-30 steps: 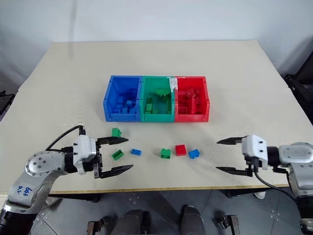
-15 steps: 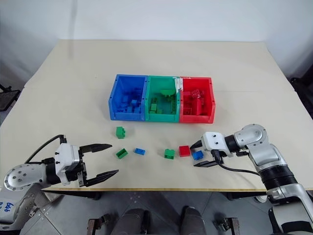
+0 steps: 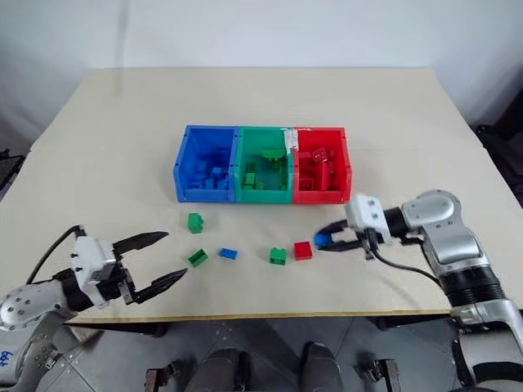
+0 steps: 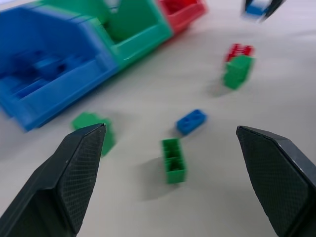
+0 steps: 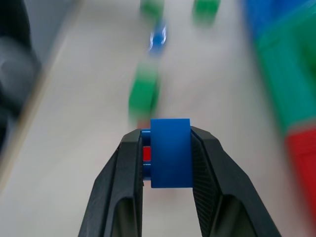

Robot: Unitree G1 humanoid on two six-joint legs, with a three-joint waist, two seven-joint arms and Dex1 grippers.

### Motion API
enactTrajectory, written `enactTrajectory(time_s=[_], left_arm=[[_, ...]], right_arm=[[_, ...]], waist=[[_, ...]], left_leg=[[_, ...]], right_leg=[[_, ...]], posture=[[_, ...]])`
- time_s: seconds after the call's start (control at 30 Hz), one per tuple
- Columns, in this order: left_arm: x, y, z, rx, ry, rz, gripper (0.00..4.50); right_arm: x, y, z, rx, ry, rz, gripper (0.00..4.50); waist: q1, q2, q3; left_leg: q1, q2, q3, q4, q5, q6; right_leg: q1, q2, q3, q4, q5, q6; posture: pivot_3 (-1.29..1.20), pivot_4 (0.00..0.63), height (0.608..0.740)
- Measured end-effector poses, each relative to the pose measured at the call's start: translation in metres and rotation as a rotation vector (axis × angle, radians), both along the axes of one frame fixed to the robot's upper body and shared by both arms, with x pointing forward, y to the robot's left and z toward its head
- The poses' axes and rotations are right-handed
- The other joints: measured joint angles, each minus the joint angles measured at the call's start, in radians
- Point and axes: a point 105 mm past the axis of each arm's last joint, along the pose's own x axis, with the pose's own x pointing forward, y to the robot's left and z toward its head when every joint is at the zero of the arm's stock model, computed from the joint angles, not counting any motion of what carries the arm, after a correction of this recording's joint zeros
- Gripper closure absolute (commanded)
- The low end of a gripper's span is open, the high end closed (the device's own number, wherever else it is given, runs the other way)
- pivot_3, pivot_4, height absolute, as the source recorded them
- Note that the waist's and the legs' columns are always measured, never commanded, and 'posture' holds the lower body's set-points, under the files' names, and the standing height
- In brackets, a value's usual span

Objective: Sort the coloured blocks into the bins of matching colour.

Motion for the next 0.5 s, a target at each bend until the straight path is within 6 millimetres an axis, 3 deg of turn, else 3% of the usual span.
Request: enactTrajectory(time_s=[0.13,0.27,0.4,0.5], left_arm=[[-0.005,0.011,-0.006,-0.029,0.024,0.069,0.0],[-0.006,0.025,-0.009,-0.064,0.013,0.17,0.0],[-0.004,0.03,-0.009,-0.073,-0.002,0.212,0.0],[-0.003,0.028,-0.009,-0.087,-0.016,0.222,0.0]], right_arm=[[0.01,0.046,0.023,0.112,0.044,-0.021,3.6],[0.041,0.118,0.043,0.182,0.04,-0.114,3.6],[0.068,0.155,0.049,0.201,-0.003,-0.23,3.6],[0.082,0.17,0.052,0.211,-0.064,-0.293,3.6]], waist=[[0.005,0.001,0.0],[-0.004,0.0,0.0],[-0.006,0.0,0.0],[-0.015,-0.001,-0.001]], left_leg=[[-0.002,0.0,-0.001,0.0,-0.001,0.0],[-0.005,-0.002,0.003,0.0,-0.001,0.001],[-0.006,-0.003,0.005,0.0,-0.001,0.001],[-0.006,-0.003,0.005,0.0,-0.003,0.001]], right_leg=[[-0.003,-0.001,0.0,0.002,0.0,-0.001],[-0.016,-0.002,0.005,0.013,-0.001,-0.003],[-0.018,-0.003,0.002,0.017,-0.002,-0.005],[-0.018,-0.003,0.001,0.017,-0.002,-0.005]], posture=[[0.0,0.15,0.74],[0.0,0.15,0.74],[0.0,0.15,0.74],[0.0,0.15,0.74]])
